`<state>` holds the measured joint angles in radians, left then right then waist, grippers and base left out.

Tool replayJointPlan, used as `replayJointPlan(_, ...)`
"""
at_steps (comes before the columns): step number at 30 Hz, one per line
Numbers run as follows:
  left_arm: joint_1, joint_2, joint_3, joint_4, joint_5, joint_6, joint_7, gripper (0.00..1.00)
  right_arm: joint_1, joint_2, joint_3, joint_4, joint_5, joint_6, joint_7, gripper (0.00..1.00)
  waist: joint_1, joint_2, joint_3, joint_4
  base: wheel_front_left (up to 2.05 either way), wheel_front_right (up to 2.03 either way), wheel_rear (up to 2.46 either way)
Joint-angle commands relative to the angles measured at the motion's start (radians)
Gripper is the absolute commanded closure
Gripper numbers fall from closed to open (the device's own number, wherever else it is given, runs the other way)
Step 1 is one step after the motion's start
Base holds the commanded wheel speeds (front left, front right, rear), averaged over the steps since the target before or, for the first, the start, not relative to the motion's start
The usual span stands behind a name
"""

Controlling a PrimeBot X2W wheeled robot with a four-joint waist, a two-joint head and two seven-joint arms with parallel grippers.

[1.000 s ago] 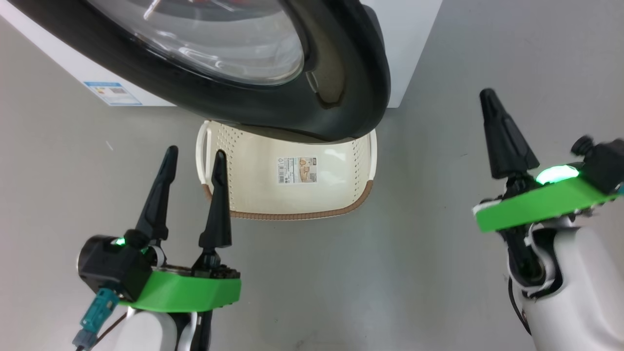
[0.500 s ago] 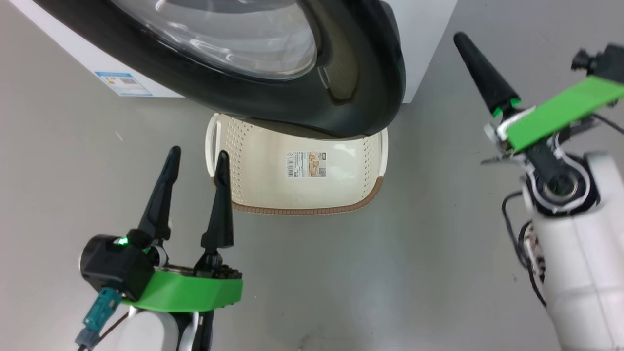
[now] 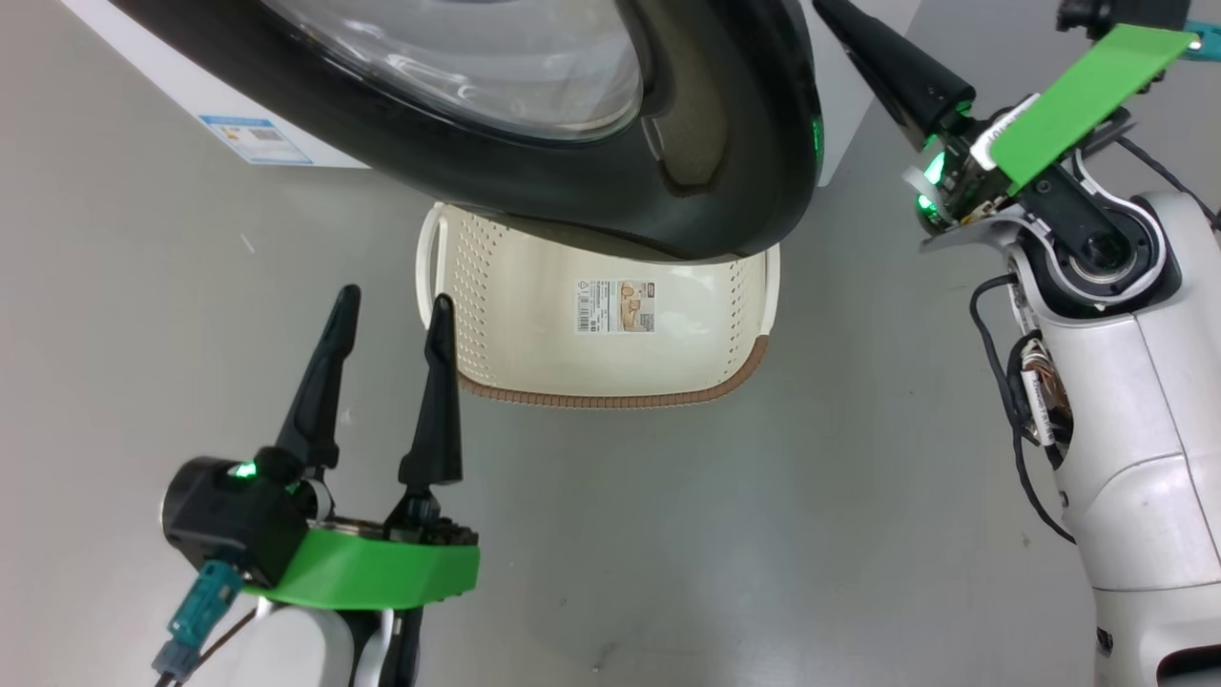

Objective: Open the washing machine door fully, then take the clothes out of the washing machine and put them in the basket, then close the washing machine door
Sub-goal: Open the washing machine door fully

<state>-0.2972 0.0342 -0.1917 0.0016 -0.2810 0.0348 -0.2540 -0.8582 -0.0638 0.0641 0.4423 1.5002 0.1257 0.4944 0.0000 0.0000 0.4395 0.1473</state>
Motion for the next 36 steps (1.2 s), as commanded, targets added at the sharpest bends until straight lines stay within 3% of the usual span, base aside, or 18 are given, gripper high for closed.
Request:
replayJointPlan(1, -0.021, 0.016, 0.027, -0.024, 0.000, 0.007, -0.008, 0.00, -0.024, 0.014, 0.024, -0.020, 0.021, 0.005, 0.007, 1.00, 0.0000, 0.0000, 0.002, 0.003, 0.00, 0.00, 0.00)
replayJointPlan(15, -0.018, 0.016, 0.032, -0.025, -0.008, 0.034, -0.008, 0.00, -0.007, 0.014, 0.097, -0.016, 0.054, 0.005, 0.003, 1.00, 0.0000, 0.0000, -0.015, 0.021, 0.00, 0.00, 0.00)
replayJointPlan(36, 0.050, 0.016, 0.052, -0.010, -0.010, 0.043, -0.008, 0.00, 0.195, 0.014, 0.149, -0.061, 0.116, 0.005, -0.040, 1.00, 0.0000, 0.0000, -0.153, 0.059, 0.00, 0.00, 0.00)
